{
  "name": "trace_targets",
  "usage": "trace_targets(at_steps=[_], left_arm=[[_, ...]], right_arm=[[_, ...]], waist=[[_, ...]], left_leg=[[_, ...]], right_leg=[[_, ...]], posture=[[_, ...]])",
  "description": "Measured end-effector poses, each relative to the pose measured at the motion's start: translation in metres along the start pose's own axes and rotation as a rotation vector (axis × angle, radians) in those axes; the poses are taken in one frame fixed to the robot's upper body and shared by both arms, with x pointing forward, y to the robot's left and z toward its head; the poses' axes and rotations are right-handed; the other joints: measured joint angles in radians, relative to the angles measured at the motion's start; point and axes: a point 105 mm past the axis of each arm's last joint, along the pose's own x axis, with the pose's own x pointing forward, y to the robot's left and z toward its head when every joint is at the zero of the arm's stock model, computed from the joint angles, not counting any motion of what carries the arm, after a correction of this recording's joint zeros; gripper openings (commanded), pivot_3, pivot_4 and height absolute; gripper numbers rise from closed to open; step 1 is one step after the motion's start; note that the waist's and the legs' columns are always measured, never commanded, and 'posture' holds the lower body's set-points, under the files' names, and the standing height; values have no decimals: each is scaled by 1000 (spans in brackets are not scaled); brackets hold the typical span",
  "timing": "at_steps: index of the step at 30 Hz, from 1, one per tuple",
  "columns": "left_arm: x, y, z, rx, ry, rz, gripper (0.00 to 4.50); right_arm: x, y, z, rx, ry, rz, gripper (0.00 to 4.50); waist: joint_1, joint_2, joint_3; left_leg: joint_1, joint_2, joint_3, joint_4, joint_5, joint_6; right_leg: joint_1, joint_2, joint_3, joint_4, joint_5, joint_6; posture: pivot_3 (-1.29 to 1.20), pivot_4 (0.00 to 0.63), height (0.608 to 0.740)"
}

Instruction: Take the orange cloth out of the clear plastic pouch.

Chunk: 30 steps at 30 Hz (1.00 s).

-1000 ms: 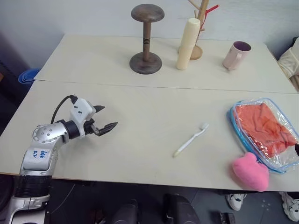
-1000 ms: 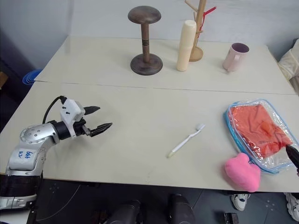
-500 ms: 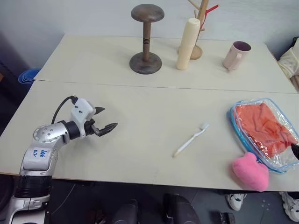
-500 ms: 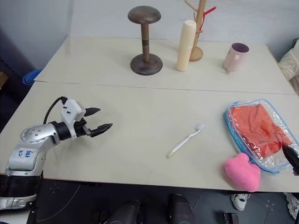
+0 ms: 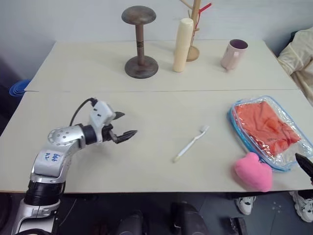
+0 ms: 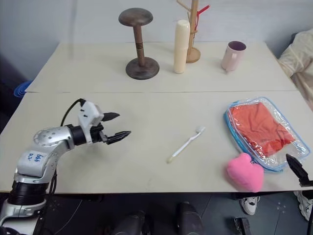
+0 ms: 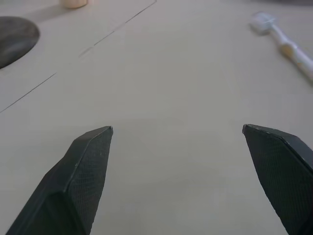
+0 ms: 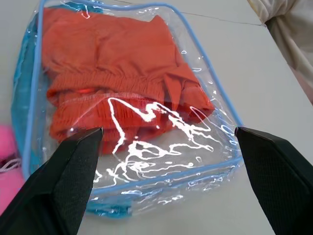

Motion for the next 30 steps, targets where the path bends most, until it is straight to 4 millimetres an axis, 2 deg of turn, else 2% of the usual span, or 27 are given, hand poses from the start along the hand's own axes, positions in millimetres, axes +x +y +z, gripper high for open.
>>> trace_targets(at_steps=[4,7,10,17,24,27,30], left_arm=[[29,-19,31,-23,42,-109,4478],[49,-35,42,-27,105,-184,4478],[70,-51,47,-1,165,-265,4478],[124,-87,56,21,235,-384,4478],[162,-119,44,79,334,-457,4478],[173,-131,29,104,389,-488,3870],[184,-133,27,132,399,-470,2910]], right_arm=[[-2,45,37,-95,-23,275,4500],[-7,77,59,-156,-24,456,4500],[-10,98,76,-203,-40,568,4500],[-11,127,103,-288,-94,700,4500],[-9,132,114,-310,-126,704,4500],[-9,133,115,-314,-128,705,4500],[-9,133,114,-315,-123,702,4500]], waist=[[-9,-1,0],[-5,-2,1],[-2,-3,1],[11,-6,3],[20,-8,4],[20,-8,4],[22,-8,4]], left_leg=[[6,1,-3,-1,0,-1],[6,1,-6,-2,-1,-1],[5,1,-8,-1,-1,-1],[3,0,-10,0,-1,0],[2,0,-10,0,-1,0],[2,0,-10,0,-1,0],[2,0,-11,0,-1,1]], right_leg=[[8,1,-1,-2,0,0],[10,1,-2,-4,0,0],[10,1,-3,-5,0,0],[10,2,-5,-6,0,0],[10,1,-5,-7,0,0],[9,1,-5,-7,0,0],[10,1,-6,-8,0,0]], posture=[[0,150,740],[0,150,740],[0,150,740],[0,150,740],[0,150,740],[0,150,740],[0,150,740]])
